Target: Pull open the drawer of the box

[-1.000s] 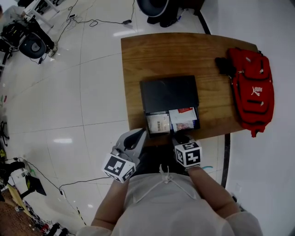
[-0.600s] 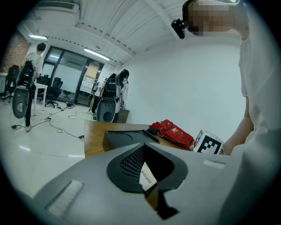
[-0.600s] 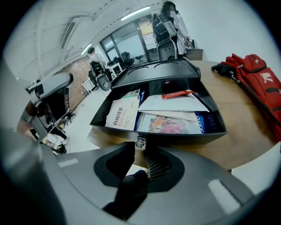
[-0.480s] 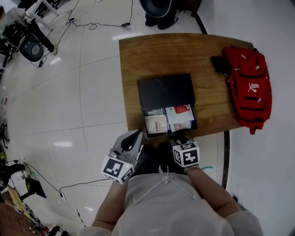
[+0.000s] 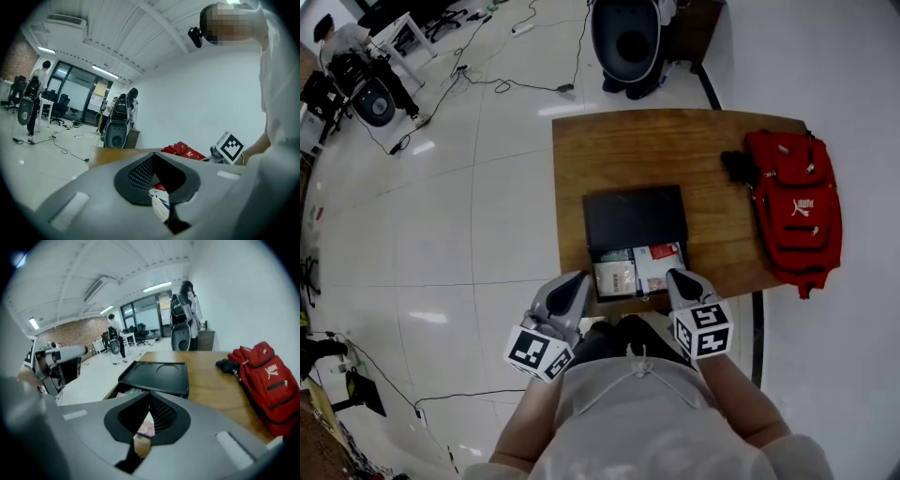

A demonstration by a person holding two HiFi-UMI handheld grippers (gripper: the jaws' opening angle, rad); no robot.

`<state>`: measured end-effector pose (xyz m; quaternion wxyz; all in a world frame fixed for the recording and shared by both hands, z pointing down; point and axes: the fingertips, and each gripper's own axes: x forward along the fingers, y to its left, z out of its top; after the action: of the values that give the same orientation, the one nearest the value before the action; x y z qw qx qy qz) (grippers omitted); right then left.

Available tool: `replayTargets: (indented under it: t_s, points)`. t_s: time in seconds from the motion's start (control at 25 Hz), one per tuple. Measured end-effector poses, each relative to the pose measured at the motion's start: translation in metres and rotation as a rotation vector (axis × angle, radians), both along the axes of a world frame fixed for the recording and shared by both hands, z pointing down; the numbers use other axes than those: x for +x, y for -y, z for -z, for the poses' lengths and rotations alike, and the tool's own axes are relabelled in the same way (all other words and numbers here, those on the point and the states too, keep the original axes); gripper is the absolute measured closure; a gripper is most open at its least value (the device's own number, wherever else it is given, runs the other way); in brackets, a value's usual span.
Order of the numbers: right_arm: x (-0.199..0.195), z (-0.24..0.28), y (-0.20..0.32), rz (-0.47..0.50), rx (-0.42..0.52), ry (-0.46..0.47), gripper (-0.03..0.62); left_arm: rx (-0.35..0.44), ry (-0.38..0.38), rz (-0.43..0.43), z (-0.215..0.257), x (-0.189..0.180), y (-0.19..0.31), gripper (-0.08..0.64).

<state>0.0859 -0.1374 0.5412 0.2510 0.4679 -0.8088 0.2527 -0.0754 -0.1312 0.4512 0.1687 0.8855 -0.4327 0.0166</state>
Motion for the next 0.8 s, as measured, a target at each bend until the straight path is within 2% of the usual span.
replayTargets:
  t_s: [0.16,0.44,0.8]
  points:
    - [0.011,0.046,0.026,-0.015,0.148,0.044,0.588,0.042,0.010,0.020,0.015,-0.001,0.009,0.554]
    - [0.011,0.098,0.029,0.062,0.384,0.132,0.588,0.091,0.013,0.036,0.030,0.012,0.012,0.554]
    - [0.005,0.147,0.001,0.073,0.558,0.180,0.586,0.115,-0.003,0.015,0.043,0.021,-0.016,0.554]
